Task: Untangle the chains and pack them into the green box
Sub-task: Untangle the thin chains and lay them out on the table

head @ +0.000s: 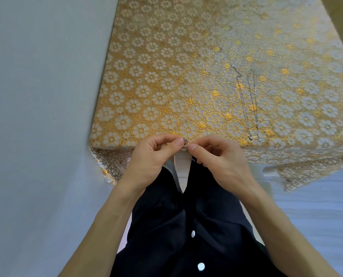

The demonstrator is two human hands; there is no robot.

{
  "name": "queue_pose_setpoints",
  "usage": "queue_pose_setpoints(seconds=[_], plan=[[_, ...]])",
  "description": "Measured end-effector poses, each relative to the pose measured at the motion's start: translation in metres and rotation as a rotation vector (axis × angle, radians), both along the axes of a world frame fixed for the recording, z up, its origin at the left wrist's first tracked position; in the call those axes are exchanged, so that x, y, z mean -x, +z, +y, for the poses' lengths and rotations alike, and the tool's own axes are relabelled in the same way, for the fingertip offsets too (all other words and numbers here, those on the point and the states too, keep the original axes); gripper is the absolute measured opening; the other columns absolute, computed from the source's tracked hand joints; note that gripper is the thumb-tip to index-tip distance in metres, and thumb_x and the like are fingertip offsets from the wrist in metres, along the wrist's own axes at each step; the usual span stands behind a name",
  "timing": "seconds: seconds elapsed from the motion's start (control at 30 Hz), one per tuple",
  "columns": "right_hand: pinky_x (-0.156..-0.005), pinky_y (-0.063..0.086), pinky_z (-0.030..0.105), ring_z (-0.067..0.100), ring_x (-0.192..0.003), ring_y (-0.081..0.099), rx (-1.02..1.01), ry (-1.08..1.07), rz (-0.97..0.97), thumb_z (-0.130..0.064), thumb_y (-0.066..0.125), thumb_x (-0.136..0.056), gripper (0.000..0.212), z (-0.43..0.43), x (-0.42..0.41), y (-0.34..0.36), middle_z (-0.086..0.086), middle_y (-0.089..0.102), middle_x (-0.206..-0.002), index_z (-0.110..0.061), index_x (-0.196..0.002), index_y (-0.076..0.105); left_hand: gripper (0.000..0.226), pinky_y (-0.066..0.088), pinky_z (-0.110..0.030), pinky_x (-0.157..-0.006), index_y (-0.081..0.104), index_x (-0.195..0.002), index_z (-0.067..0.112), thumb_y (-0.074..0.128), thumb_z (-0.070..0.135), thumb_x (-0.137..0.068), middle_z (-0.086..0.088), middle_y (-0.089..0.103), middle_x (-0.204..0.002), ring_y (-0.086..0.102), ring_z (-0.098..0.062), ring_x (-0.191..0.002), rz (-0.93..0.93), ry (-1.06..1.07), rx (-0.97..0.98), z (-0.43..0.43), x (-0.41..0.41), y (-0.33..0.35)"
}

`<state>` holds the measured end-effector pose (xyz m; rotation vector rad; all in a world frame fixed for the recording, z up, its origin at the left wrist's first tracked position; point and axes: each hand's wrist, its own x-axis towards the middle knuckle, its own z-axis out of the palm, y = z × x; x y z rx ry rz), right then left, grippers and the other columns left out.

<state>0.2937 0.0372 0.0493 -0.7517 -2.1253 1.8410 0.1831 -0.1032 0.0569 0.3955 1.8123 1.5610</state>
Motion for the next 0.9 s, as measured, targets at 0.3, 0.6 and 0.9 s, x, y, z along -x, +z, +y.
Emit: queue_pose_setpoints(seconds=[0.3, 0.6, 0.9], plan=[[-0.066, 0.049, 0.035, 0.027, -0.071, 0.061, -0.062, -0.078, 0.049, -0.013, 0.074, -0.087, 0.014, -0.0004, 0.0002, 0.0023, -0.004, 0.070, -0.079, -0.021, -0.075, 0.073, 0.010, 0.032, -0.013, -0.054, 0.078, -0.088, 0.022, 0.071, 0.028, -0.090, -0.008, 0.036, -0.065, 0.031, -0.013, -0.058, 0.036, -0.012, 0.027, 0.0021, 0.0003, -0.0006], [-0.057, 0.043, 0.018, 0.006, -0.061, 0.055, -0.252, -0.101, 0.113, -0.016, 0.072, -0.082, 0.013, -0.0068, -0.0015, 0.0032, -0.013, 0.063, -0.081, -0.023, -0.072, 0.069, 0.009, 0.038, -0.009, -0.056, 0.076, -0.092, 0.018, 0.067, 0.021, -0.093, 0.017, 0.056, -0.055, 0.046, 0.001, -0.050, -0.029, 0.142, -0.016, 0.0046, 0.0017, -0.0033], [-0.064, 0.051, 0.029, 0.024, -0.068, 0.062, -0.001, -0.075, 0.038, -0.030, 0.073, -0.090, 0.004, -0.0031, 0.0024, 0.0077, -0.013, 0.071, -0.078, -0.032, -0.088, 0.076, 0.016, 0.041, -0.007, -0.057, 0.077, -0.100, 0.009, 0.068, 0.019, -0.092, 0.018, 0.067, -0.071, 0.056, 0.007, -0.058, 0.034, 0.036, -0.024, 0.0045, 0.0009, -0.0002]])
